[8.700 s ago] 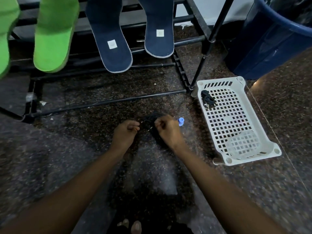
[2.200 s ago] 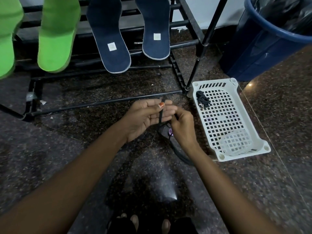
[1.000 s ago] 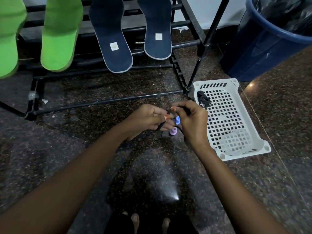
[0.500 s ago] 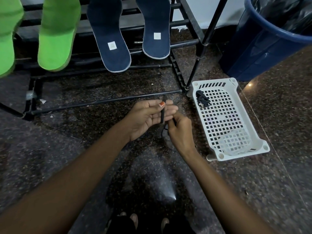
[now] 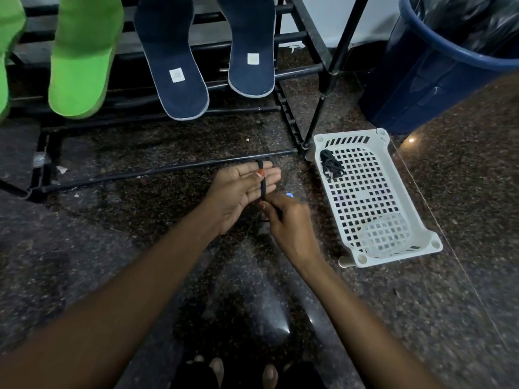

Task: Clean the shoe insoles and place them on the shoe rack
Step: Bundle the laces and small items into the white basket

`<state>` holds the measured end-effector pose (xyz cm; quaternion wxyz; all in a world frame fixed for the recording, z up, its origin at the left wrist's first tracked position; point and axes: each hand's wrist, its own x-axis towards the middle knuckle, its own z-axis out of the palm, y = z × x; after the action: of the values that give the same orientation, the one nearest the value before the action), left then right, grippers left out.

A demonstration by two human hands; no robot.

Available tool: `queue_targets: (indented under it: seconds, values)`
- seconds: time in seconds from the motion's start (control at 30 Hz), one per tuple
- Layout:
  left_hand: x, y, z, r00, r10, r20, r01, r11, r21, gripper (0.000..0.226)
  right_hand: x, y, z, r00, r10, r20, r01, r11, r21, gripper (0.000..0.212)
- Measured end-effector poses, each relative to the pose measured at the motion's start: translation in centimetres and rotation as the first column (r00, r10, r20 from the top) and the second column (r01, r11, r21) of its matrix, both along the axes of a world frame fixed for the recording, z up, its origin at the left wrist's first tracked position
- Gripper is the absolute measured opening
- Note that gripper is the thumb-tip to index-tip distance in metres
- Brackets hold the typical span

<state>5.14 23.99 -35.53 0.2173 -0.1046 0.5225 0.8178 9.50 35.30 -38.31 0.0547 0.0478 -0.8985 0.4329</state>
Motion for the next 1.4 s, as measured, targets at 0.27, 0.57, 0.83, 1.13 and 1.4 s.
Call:
queue_targets:
  seconds: [0.27, 0.57, 0.83, 1.13, 1.4]
  values:
    - [0.2, 0.2, -0.5, 1.0, -0.012, -0.017, 0.007, 0.972, -0.236, 0.03, 0.1, 0.5, -0.1, 0.991, 0.127, -0.049, -0.116, 0.977, 0.18, 0.022]
    - [0.6, 0.0, -0.4, 0.972, -0.235, 0.005, 0.208, 0.849, -0.487, 0.03, -0.9, 1.7, 1.3, 0.999, -0.013, -0.047, 0.01, 0.998, -0.062, 0.008]
    - [0.6, -0.8, 0.6, 0.903, -0.429, -0.012, 0.39, 0.831, -0.397, 0.023, -2.0, 2.4, 2.1, 0.987, -0.117, 0.108, 0.147, 0.931, -0.335, 0.017]
    - [0.7, -0.7, 1.3, 0.944, -0.328, -0.044, 0.326, 0.944, -0.05, 0.026, -2.4, 2.4, 0.8, 0.969, -0.159, 0.19, 0.234, 0.841, -0.487, 0.022]
    - [0.1, -0.9, 1.1, 0.997, -0.075, -0.012, 0.076, 0.987, 0.143, 0.023, -0.4, -0.1, -0.3, 0.999, -0.021, 0.044, 0.031, 0.967, -0.252, 0.022]
